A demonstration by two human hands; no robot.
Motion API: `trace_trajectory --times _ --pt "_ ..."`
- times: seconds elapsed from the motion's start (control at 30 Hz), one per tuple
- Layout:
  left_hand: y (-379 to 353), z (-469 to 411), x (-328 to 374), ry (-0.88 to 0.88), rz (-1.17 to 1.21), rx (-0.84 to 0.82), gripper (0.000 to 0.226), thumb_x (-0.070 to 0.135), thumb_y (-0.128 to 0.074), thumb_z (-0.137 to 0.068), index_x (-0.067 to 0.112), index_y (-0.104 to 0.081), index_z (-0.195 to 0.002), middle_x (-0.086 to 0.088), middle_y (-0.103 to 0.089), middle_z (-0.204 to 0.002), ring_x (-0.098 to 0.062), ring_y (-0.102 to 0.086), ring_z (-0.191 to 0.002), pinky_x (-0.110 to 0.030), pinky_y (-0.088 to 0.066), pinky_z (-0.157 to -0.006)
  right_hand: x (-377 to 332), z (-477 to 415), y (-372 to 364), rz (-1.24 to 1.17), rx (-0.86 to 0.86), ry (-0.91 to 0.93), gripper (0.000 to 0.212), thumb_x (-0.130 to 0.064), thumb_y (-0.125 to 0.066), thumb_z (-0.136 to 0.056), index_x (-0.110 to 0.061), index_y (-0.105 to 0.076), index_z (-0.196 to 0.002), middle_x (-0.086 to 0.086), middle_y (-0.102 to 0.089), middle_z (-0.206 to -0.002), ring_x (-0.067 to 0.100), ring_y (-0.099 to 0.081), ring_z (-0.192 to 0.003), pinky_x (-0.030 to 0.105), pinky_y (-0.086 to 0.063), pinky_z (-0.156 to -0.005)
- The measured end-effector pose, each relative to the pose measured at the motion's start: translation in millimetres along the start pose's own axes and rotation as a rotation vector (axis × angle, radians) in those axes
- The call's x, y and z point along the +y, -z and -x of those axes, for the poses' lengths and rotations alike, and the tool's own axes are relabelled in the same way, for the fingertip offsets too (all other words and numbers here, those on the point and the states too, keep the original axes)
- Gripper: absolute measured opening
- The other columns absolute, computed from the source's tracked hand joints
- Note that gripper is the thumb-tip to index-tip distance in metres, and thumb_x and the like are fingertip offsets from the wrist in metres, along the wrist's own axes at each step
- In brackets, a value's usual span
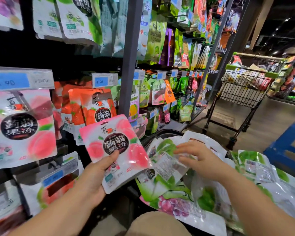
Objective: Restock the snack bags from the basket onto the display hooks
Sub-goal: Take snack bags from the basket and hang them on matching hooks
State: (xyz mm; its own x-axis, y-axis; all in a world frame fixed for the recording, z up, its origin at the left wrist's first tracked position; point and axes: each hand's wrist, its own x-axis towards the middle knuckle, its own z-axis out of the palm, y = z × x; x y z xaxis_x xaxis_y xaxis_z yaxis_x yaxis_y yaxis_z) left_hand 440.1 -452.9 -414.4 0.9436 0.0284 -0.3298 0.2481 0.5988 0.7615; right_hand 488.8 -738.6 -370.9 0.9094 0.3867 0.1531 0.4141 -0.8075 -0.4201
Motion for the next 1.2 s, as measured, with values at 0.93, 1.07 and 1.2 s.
trace_trajectory --times 0.93,1.07,1.2 --pt "63.2 26.6 15.3 -0.014 -0.078 -0.017 0.043 0.019 -0.072 -0.067 -0.003 -0.07 -0.104 -0.024 -0.074 -0.093 -0.033 -0.073 -0.065 -0.044 -0.06 -0.051 -12.6 -10.4 -7.6 -0.049 0.731 0.157 0.006 -0.015 -0.074 -0.087 -0.012 -0.076 -0.082 -0.008 -0.064 -0.067 0.01 -0.059 -0.065 0.015 -0.046 -0.061" --pt "65.5 29.4 16.2 -0.03 -0.112 0.021 0.045 0.016 -0.067 -0.067 -0.004 -0.068 -0.107 -0.024 -0.074 -0.091 -0.032 -0.073 -0.063 -0.042 -0.06 -0.054 -29.2 -15.9 -4.6 -0.447 0.741 -0.003 0.027 -0.018 -0.071 -0.09 -0.031 -0.068 -0.067 -0.01 -0.064 -0.064 0.013 -0.058 -0.065 0.034 -0.052 -0.064" --pt "62.2 37.2 13.7 -0.022 -0.137 0.075 0.06 0.022 -0.079 -0.059 -0.003 -0.068 -0.113 -0.023 -0.073 -0.101 -0.035 -0.073 -0.078 -0.044 -0.061 -0.071 -61.0 -16.4 -15.0 -0.751 0.606 -0.096 0.023 -0.025 -0.067 -0.093 -0.014 -0.07 -0.073 0.024 -0.066 -0.078 0.025 -0.056 -0.063 0.041 -0.048 -0.063"
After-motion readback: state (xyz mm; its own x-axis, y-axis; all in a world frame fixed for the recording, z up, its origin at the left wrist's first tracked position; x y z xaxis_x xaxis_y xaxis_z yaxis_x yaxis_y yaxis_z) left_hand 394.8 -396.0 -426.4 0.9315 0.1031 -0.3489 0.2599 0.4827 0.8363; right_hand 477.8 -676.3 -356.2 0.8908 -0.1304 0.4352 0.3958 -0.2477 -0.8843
